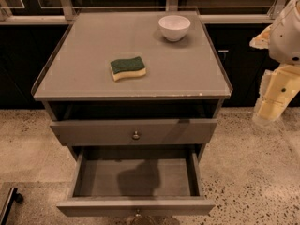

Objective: Place sponge into middle drawer

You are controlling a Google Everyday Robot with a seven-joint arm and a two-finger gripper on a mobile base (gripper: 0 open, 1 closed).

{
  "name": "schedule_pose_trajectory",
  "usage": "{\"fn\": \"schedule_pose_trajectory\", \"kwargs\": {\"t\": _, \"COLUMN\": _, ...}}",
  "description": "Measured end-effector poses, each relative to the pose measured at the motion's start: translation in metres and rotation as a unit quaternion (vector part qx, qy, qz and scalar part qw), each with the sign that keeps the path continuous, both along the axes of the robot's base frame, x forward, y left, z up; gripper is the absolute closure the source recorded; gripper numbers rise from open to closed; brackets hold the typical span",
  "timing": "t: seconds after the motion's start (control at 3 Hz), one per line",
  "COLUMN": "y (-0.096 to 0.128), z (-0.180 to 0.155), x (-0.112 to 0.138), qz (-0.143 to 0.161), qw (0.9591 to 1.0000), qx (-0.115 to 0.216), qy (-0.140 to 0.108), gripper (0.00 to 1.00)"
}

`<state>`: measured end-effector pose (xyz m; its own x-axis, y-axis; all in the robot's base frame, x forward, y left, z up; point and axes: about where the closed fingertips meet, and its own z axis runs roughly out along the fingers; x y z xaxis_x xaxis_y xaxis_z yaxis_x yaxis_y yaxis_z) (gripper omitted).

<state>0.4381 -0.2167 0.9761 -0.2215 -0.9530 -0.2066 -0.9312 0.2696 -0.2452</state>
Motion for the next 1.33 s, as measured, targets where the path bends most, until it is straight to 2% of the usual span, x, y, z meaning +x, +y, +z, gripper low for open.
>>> {"fn": "schedule_pose_trajectory", "kwargs": {"t": 0.67, "y": 0.001, "z": 0.003, "x": 0.006, "qz": 0.004, "qw": 0.9999, "qx": 0.007, "qy": -0.009, "gripper": 0.0}}
{"fn": "schedule_pose_trajectory", "kwargs": {"t": 1.0, "y": 0.007, "z": 0.007, "x": 0.036, "qz": 0.035, "qw": 0.9987, "qx": 0.03, "qy": -0.021, "gripper": 0.0}}
{"fn": "schedule_pose_trajectory", "kwargs": {"t": 1.33, "y": 0.02, "z": 0.01, "x": 0.086, "qz": 0.075, "qw": 0.9941, "qx": 0.073, "qy": -0.027, "gripper": 0.0}}
